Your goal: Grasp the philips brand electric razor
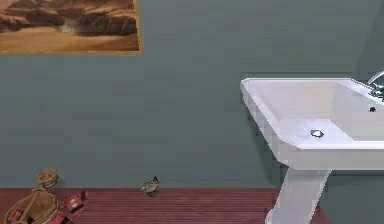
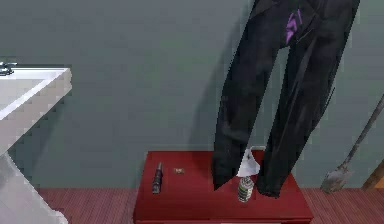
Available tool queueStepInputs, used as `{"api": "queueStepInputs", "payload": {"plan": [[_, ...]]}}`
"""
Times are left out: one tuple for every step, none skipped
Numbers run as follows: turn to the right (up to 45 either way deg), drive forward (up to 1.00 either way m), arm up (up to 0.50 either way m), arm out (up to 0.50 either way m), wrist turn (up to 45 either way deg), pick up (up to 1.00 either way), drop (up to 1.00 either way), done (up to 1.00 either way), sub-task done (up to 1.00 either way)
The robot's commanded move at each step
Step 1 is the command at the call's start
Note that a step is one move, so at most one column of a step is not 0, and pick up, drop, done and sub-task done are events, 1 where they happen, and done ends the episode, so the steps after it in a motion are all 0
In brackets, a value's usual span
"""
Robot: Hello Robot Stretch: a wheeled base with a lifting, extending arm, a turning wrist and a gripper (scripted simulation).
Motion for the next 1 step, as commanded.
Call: {"api": "queueStepInputs", "payload": {"plan": [[0.0,0.00,0.04,0.00,0.0,0.00,0.00,0.00,0.00]]}}
